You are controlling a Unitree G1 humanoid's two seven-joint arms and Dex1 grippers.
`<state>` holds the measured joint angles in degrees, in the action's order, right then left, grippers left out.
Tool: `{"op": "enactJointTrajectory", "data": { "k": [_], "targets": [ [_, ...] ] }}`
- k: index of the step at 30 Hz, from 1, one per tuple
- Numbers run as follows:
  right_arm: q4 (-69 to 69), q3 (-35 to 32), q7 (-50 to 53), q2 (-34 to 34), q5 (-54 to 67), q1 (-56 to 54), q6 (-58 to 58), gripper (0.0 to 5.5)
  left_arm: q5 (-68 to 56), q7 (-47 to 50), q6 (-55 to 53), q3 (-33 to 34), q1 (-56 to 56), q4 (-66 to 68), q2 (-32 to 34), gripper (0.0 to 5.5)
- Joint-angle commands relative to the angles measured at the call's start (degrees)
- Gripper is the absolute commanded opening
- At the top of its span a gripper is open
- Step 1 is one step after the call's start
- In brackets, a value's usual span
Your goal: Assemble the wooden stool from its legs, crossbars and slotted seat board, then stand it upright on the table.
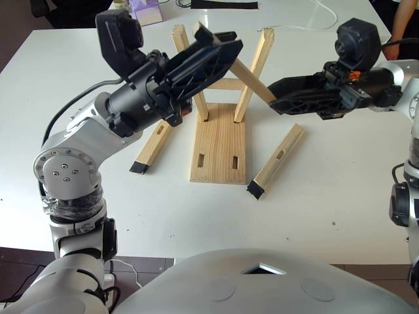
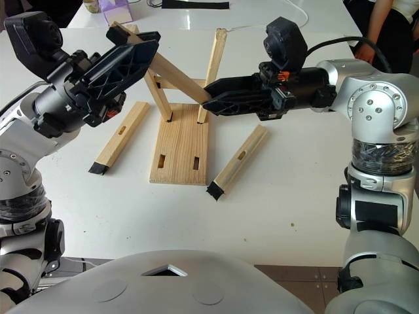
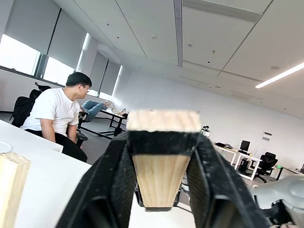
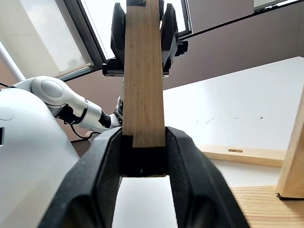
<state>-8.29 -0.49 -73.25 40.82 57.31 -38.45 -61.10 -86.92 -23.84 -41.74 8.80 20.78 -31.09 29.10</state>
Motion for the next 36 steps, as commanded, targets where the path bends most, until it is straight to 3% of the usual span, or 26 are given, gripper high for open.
{"op": "enactJointTrajectory", "data": {
  "k": [1, 12, 13, 16, 20, 27, 36],
  "targets": [
    [-1.02, 1.15, -1.39, 1.44, -1.40, 1.02, 0.81, 1.32, 0.71, -1.07, 0.30, 0.11, -0.23, -0.73, 0.37, 1.31],
    [0.94, -0.05, 0.36, -0.18, -5.22, 2.19, 6.01, 1.32, 5.64, -4.73, 0.80, 1.56, -2.75, -0.18, 1.60, 1.31],
    [0.86, 0.13, -0.21, -0.20, -6.35, 2.94, 8.01, 1.69, 6.16, -4.95, 0.84, 1.46, -2.82, -0.07, 1.65, 1.31],
    [1.26, 0.32, -0.92, 0.19, -10.03, 5.28, 13.72, 2.07, 9.14, -7.03, 0.83, 1.63, -2.57, 1.05, 2.95, 1.31],
    [1.90, 0.30, 0.67, 1.08, -17.38, 9.22, 22.62, 2.75, 18.20, -15.49, 2.35, 4.34, -4.70, 4.87, 9.89, 1.31],
    [1.01, -4.36, 8.88, -1.68, -19.97, 13.82, 27.73, 2.78, 40.90, -37.66, 14.49, 3.33, -16.93, 12.36, 23.24, 1.31],
    [-1.80, -3.68, 15.41, -6.05, -21.59, 18.14, 31.13, 2.78, 61.89, -48.34, 34.30, 0.82, -8.57, 41.92, 28.82, 1.31]
  ]
}}
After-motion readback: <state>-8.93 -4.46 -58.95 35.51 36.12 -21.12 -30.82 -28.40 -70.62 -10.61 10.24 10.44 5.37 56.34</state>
